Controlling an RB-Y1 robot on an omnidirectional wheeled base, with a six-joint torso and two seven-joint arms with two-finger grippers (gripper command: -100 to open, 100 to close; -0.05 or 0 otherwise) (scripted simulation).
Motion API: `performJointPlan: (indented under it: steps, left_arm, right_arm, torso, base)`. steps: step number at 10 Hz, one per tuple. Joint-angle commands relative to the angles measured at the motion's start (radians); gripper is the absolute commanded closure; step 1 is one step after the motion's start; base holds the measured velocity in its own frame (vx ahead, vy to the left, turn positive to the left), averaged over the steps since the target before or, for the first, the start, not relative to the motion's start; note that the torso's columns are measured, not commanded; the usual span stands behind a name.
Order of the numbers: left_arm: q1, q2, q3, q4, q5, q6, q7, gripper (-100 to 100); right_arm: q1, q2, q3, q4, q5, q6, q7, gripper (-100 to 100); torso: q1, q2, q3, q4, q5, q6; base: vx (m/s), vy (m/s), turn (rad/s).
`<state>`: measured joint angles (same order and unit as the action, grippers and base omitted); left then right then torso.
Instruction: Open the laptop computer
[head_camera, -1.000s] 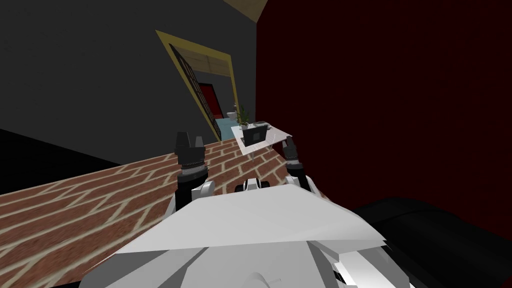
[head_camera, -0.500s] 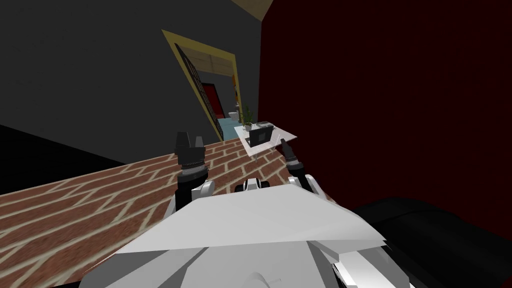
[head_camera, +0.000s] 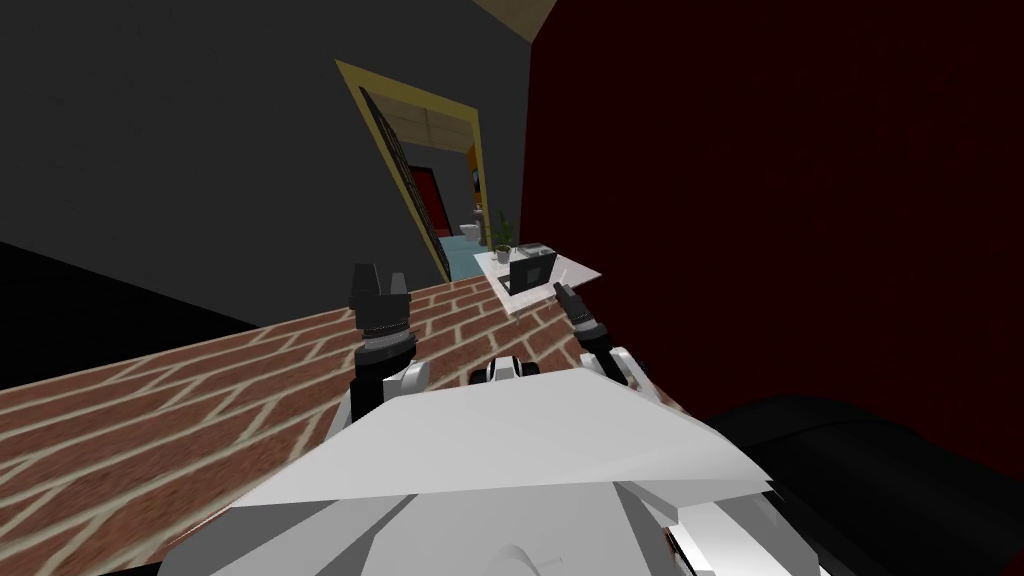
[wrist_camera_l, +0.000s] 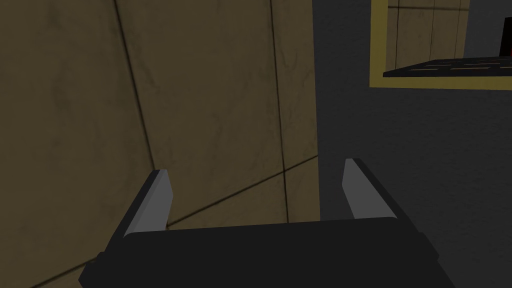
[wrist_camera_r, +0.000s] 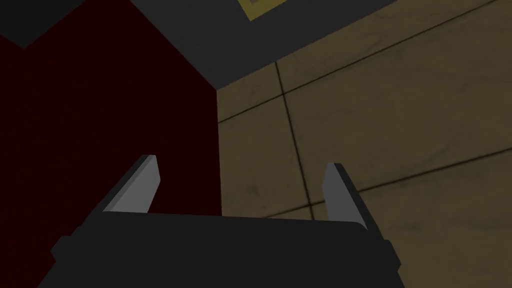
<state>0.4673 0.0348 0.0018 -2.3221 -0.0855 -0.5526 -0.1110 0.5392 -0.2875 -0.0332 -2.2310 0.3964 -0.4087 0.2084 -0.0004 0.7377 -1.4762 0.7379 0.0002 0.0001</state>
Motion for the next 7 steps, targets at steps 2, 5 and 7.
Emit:
performJointPlan:
  steps: [2,5,7]
  left_arm:
    - [0.000,0.000,0.000,0.000,0.000,0.000,0.000,0]
    - [0.000,0.000,0.000,0.000,0.000,0.000,0.000,0]
    - [0.000,0.000,0.000,0.000,0.000,0.000,0.000,0]
  right_arm:
    - [-0.004,-0.041,-0.012,0.016,0.091,-0.001,0.059,-100]
    - [-0.013,-0.101,-0.030,0.039,0.190,0.005,0.137,-100]
    - [-0.017,-0.121,-0.036,0.048,0.233,0.008,0.163,-100]
  torso:
    - [0.001,-0.001,-0.001,0.000,0.000,0.000]
    - [0.001,0.000,0.000,0.000,0.000,0.000]
    - [0.000,0.000,0.000,0.000,0.000,0.000]
  base:
    - [0.050,0.122,0.013]
    - [0.049,0.127,0.017]
    - [0.042,0.116,0.007]
